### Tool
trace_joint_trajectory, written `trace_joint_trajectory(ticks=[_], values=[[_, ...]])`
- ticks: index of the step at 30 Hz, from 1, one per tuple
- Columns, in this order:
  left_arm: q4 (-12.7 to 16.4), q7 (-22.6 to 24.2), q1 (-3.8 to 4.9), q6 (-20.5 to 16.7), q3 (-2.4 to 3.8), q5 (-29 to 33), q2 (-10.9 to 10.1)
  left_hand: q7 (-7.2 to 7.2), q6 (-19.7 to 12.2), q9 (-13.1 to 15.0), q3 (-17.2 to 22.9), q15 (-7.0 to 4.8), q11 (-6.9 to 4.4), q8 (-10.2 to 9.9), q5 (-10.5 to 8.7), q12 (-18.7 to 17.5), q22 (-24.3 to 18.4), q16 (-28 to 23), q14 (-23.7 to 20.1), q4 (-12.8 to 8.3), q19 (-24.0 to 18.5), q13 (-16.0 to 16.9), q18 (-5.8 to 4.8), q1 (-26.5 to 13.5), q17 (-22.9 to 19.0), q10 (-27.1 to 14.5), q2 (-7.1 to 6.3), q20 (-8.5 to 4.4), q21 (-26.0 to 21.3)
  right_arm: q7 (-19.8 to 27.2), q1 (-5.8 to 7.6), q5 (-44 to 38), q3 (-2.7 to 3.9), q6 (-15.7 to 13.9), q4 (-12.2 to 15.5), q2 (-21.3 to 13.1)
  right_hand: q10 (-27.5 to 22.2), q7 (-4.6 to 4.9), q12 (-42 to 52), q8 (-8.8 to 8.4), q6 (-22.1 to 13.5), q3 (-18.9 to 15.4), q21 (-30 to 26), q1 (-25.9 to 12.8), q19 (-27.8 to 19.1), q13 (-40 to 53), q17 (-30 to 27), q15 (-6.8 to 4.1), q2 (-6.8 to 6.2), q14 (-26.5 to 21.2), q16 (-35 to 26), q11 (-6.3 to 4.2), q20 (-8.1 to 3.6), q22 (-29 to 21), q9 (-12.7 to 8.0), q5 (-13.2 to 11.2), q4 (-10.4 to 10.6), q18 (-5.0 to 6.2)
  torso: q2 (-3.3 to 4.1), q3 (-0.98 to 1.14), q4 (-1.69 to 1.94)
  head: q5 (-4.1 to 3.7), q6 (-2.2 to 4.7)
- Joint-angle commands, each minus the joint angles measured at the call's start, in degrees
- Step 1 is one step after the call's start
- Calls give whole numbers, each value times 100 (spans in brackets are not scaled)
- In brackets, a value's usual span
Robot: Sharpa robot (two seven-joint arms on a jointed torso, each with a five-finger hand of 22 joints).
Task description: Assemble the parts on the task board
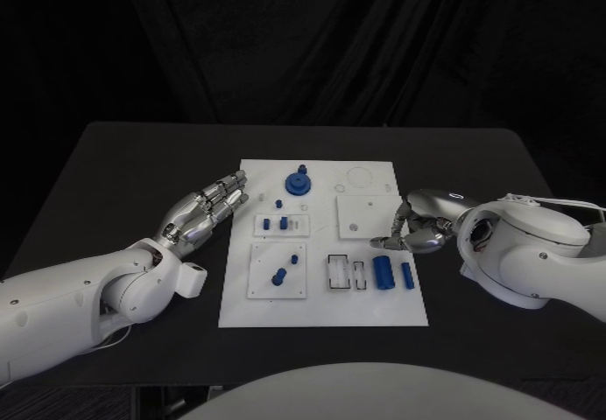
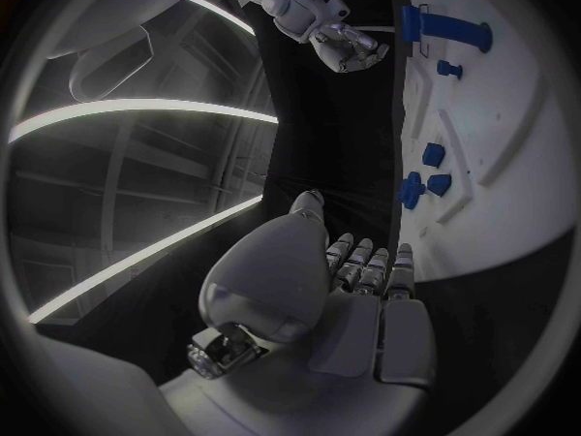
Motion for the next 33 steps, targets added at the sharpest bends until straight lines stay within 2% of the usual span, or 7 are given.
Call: trace_joint_trajectory(ticks=[1,2,4,15,19,24,33], values=[[-5,122,12,-114,5,-3,-15,12,22,3,-271,37,48,13,-1090,-13,-12,-21,-2,3,-13,8,47,-1024,-7,11,70,56,14,-534,-69,-336,1,320,54,0,615,5,14,41,-49,-82,22,-84,542,1506,1506,-25,-14,604,16,-36,-54,1466,36,-37,0,-99,1,-14,7,-73,1],[-4,129,12,-122,5,-3,-22,41,31,1,-252,45,51,12,-1549,-26,-15,-21,-2,17,-14,4,54,-1490,-7,11,62,72,13,-564,-102,-343,1,333,66,1,615,8,14,44,-61,-172,26,-111,543,1506,1506,-25,0,604,16,-32,-54,1467,60,-26,0,-100,2,-15,4,-87,1],[6,135,12,-125,5,-3,-36,44,50,2,-231,40,41,13,-1868,-28,-20,-21,-2,-9,-15,4,65,-1625,-7,14,42,77,13,-615,-163,-352,1,360,83,-2,615,12,14,51,-79,-372,25,-124,541,1506,1506,-26,61,604,16,-28,-53,1466,108,68,-1,-99,-4,-13,4,-119,1],[241,267,118,167,6,794,-224,20,39,1,-263,-63,-119,4,-1897,-142,-53,-21,-2,-10,-31,-8,113,-1811,-7,-5,43,26,1,-801,-377,-556,0,369,100,6,615,26,14,15,-134,-461,-5,-168,525,1506,1506,-19,33,604,16,-18,-49,1455,133,22,1,-91,-22,-10,8,-186,1],[330,343,263,186,6,883,-263,-39,82,4,-196,-114,-162,10,-1830,-109,-56,-21,-2,-26,-35,-3,135,-1740,-7,32,36,-4,-1,-813,-412,-581,0,371,79,39,615,29,14,9,-141,-470,-17,-174,520,1506,1506,-18,28,604,16,-16,-48,1450,136,12,1,-87,-30,-10,29,-213,1],[498,428,431,169,6,928,-356,-155,118,4,-171,-167,-217,10,-1641,-118,-64,-21,-2,-31,-41,-3,171,-1582,-7,66,-5,-21,-1,-795,-503,-594,-1,300,38,97,615,37,14,-9,-159,-495,-61,-197,498,1506,1506,-12,18,604,16,-10,-44,1435,142,-10,2,-75,-23,3,-16,-169,1],[561,393,537,164,5,944,-419,-105,153,6,-50,-119,-173,7,-889,-167,-77,-21,-2,-25,-47,-3,213,-1078,-7,93,15,58,4,-776,-579,-598,-2,252,-84,188,615,51,14,-51,-187,-440,-135,-74,459,1506,1506,0,90,604,16,4,-30,1407,164,115,-2,-55,-9,3,19,-207,1]])
